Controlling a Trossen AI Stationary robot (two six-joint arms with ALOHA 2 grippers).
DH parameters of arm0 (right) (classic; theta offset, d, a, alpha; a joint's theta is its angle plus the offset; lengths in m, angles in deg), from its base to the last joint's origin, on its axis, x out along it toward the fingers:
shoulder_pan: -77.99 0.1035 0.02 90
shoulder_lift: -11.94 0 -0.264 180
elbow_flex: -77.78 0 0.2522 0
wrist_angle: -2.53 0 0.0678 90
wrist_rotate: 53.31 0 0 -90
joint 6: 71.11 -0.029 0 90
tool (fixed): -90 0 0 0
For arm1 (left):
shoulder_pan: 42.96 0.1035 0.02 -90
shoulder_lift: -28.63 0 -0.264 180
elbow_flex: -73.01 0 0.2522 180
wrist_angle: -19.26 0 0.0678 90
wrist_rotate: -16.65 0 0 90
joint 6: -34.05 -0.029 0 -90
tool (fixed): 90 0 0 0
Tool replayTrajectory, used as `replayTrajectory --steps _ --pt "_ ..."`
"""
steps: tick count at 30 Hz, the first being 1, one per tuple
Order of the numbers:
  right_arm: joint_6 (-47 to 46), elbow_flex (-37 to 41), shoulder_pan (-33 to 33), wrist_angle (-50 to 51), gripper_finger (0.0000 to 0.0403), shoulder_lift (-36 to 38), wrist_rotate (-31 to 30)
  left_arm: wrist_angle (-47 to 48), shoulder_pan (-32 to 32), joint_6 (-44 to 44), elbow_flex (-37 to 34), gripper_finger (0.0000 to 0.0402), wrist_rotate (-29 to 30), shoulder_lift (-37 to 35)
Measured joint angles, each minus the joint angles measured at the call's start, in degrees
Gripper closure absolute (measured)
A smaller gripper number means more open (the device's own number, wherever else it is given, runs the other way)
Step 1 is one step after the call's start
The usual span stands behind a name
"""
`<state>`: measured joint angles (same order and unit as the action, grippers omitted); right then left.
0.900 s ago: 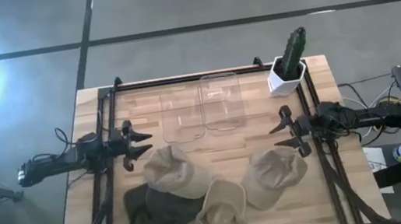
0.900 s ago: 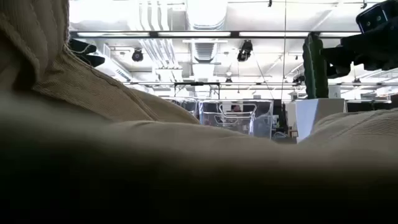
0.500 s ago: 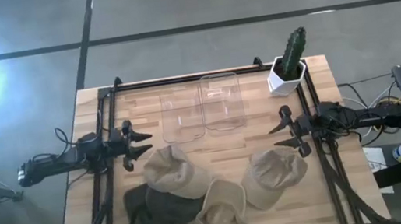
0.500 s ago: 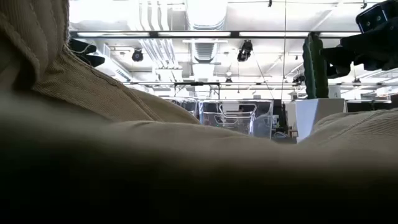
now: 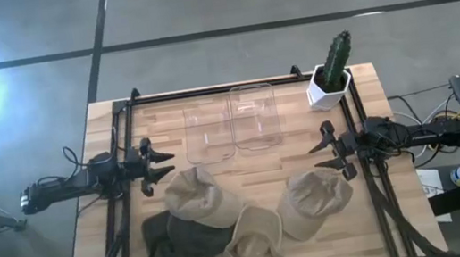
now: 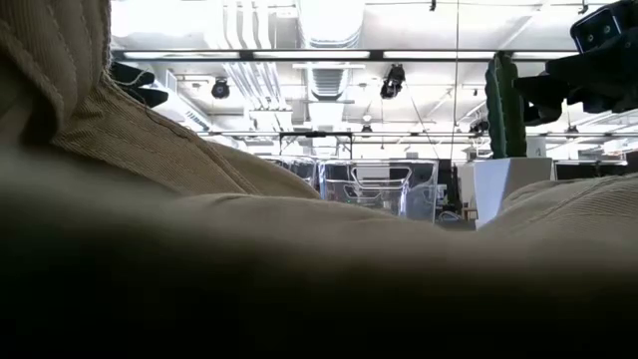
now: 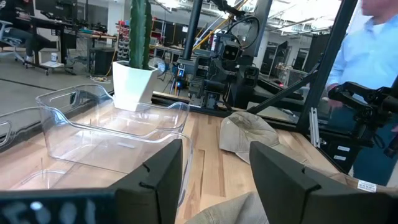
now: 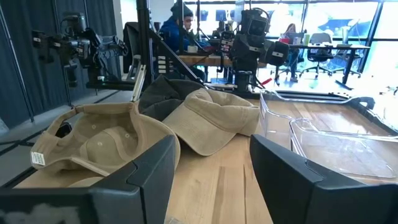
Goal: Pick & Place hat
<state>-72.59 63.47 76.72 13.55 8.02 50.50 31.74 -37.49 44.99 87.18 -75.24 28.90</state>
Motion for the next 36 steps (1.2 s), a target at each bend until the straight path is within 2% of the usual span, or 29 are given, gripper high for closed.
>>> replayTrajectory --steps 33,36 --pt "0.1 0.0 0.0 0.0 0.0199 0.0 0.2 0.0 0.0 0.0 0.0 0.0221 0.0 0.0" --pt "-5.2 0.0 0.0 0.0 0.0199 0.0 0.2 0.0 0.0 0.0 0.0 0.0221 0.0 0.0"
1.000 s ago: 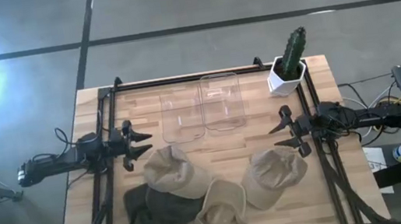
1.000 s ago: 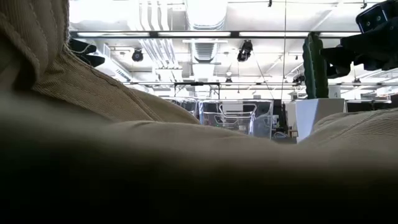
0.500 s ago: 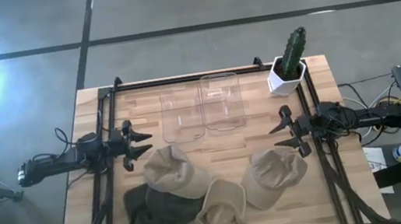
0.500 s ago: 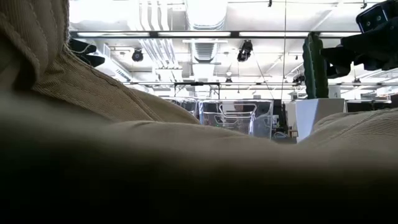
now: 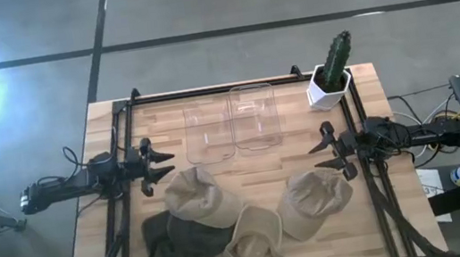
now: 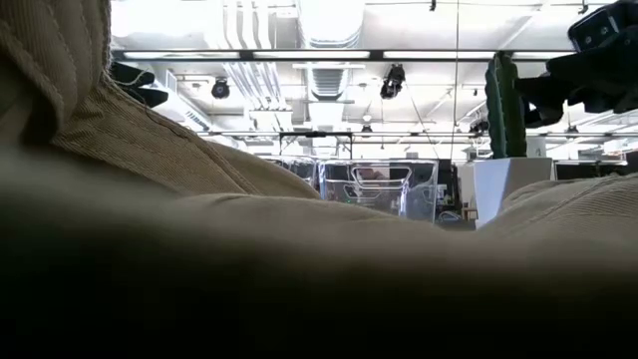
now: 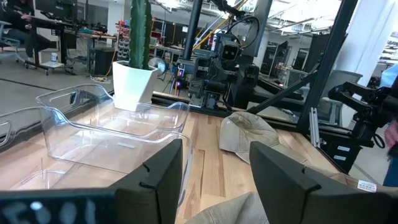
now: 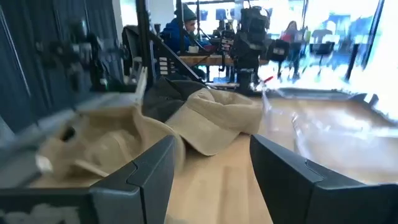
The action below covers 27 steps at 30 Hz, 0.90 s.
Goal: Pick & Place hat
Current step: Put the bottom brown cap into the right transparent bin
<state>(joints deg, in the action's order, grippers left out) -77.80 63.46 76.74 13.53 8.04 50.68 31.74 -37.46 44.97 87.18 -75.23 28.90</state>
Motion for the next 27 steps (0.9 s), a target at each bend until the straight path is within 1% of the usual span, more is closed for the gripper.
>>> replayTrajectory --steps 7,9,10,12,16,19,24,26,27 --pt "-38.4 0.0 0.0 0.0 0.0199 0.0 0.0 0.0 0.0 0.0 0.0 0.0221 0.0 0.0" --pt "-46.6 0.0 0.0 0.0 0.0199 0.0 0.0 0.0 0.0 0.0 0.0 0.0221 0.0 0.0" --pt "-49.2 0.0 0.0 0.0 0.0199 0.0 -0.2 0.0 0.0 0.0 0.0 0.0221 0.0 0.0" --pt "-51.5 0.0 0.0 0.0 0.0199 0.0 -1.2 0.0 0.0 0.0 0.0 0.0221 0.0 0.0" --pt "-52.6 0.0 0.0 -0.1 0.0199 0.0 -2.0 0.0 0.0 0.0 0.0 0.0221 0.0 0.0" --pt "-57.0 0.0 0.0 -2.0 0.0199 0.0 -2.5 0.0 0.0 0.0 0.0 0.0221 0.0 0.0" --pt "-61.8 0.0 0.0 -9.3 0.0199 0.0 -7.0 0.0 0.0 0.0 0.0 0.0221 0.0 0.0" --pt "-65.1 -0.1 0.0 -10.1 0.0199 -0.6 -10.3 0.0 0.0 0.0 0.0 0.0221 0.0 0.0" --pt "-66.7 -0.1 0.0 -9.7 0.0199 -1.1 -10.7 0.0 0.0 0.0 0.0 0.0221 0.0 0.0"
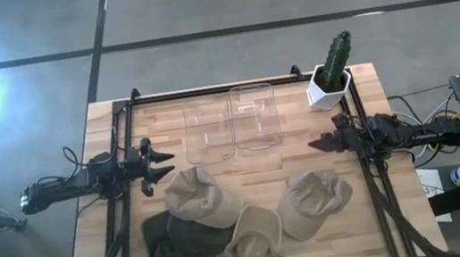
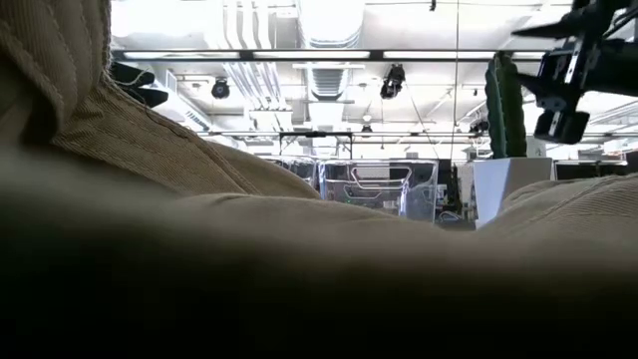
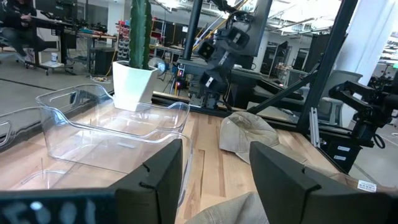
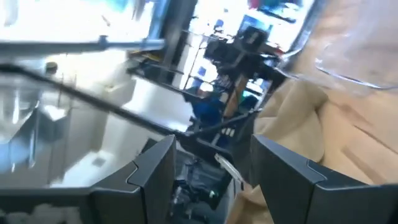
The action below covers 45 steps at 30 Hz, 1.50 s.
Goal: Pick & Place hat
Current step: Put the bottom brown cap into the right transparent bin
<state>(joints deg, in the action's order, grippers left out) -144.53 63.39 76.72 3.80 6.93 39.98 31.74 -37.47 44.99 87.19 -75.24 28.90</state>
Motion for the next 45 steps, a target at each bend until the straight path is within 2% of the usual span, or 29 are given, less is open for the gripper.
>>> replayTrajectory --steps 5,10,17,23,33,39,45 --pt "-11.8 0.0 1.7 2.3 0.0199 -7.9 3.6 0.0 0.0 0.0 0.0 0.0221 0.0 0.0" --pt "-21.6 -3.0 7.3 2.4 0.0199 -19.8 7.9 0.0 0.0 0.0 0.0 0.0221 0.0 0.0" --pt "-24.1 -15.9 18.1 2.4 0.0199 -37.7 9.2 0.0 0.0 0.0 0.0 0.0221 0.0 0.0" --pt "-26.4 -26.0 24.3 9.2 0.0199 -54.8 9.2 0.0 0.0 0.0 0.0 0.0221 0.0 0.0" --pt "-29.7 -36.2 26.7 -3.2 0.0199 -81.6 15.2 -0.1 0.0 0.0 0.0 0.0221 0.0 0.0" --pt "-30.9 -39.2 25.4 -3.2 0.0199 -89.5 13.9 -0.1 0.0 0.0 0.0 0.0221 0.0 0.0" --pt "-34.7 -39.7 24.9 -3.8 0.0200 -92.0 10.4 0.0 0.0 0.0 0.0 0.0221 0.0 0.0"
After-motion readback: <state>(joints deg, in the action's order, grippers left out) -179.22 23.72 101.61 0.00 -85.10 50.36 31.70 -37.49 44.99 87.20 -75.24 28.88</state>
